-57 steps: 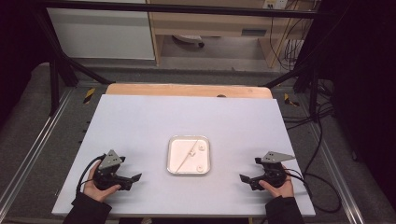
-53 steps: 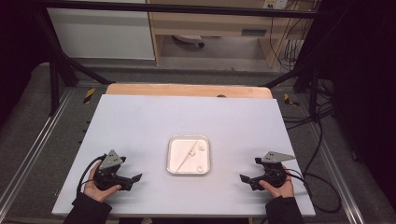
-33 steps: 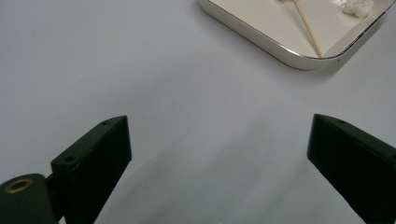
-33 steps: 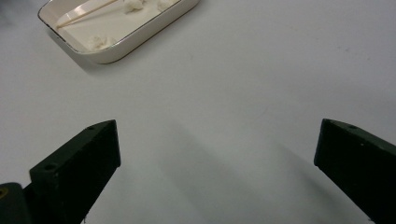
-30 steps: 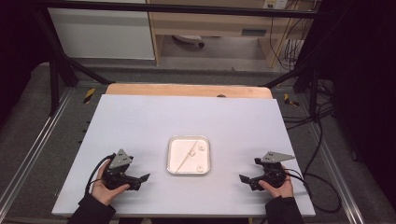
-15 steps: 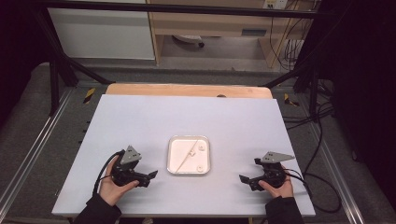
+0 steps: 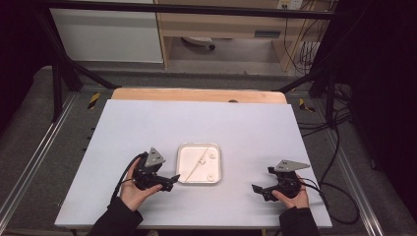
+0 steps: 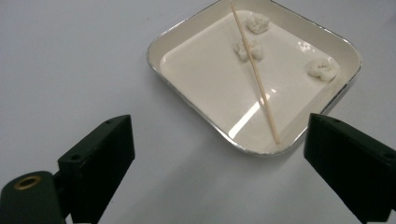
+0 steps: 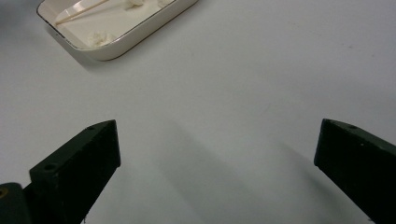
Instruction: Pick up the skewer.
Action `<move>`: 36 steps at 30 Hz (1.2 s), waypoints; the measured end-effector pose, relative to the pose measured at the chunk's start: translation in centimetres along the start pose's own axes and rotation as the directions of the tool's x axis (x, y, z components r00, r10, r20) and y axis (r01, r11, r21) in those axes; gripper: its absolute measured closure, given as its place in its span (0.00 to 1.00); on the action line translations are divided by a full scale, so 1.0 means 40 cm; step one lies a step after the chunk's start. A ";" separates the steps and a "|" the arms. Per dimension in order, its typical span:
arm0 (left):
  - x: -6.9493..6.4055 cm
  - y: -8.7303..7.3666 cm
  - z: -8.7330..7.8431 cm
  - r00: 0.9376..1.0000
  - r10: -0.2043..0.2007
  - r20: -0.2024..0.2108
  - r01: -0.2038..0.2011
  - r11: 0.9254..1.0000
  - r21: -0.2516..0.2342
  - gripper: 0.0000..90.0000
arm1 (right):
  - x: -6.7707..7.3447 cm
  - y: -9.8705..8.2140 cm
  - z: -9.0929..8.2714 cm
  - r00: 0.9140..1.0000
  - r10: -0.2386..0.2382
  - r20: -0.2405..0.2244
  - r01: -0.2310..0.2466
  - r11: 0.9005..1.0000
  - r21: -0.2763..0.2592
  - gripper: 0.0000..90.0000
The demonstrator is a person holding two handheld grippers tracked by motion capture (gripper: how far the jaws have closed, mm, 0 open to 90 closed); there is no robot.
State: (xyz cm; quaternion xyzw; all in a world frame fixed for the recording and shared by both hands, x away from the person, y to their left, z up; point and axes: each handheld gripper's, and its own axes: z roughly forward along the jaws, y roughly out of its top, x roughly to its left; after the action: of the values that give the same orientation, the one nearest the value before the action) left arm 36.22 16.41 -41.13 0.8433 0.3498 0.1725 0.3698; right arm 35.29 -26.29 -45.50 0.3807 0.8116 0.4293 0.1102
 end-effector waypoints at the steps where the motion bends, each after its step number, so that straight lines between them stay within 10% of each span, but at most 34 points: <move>1: 0.000 0.000 0.000 1.000 0.000 0.000 0.000 1.000 0.000 0.11 | 0.000 0.000 0.000 1.000 0.000 0.000 0.000 1.000 0.000 0.01; 19: -0.057 0.059 0.103 1.000 -0.005 0.002 0.005 0.998 0.067 0.31 | 0.000 0.000 0.001 1.000 -0.001 -0.003 0.001 1.000 0.002 0.01; 36: -0.089 0.054 0.163 1.000 -0.015 -0.003 0.016 0.995 0.097 0.75 | 0.000 0.000 0.001 1.000 -0.002 -0.005 0.002 1.000 0.001 0.01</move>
State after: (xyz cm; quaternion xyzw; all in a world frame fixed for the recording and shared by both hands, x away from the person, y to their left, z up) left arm 38.31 9.55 -43.98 0.8572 0.3647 0.1535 0.3295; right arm 35.31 -26.26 -45.54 0.3788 0.8126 0.4295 0.1084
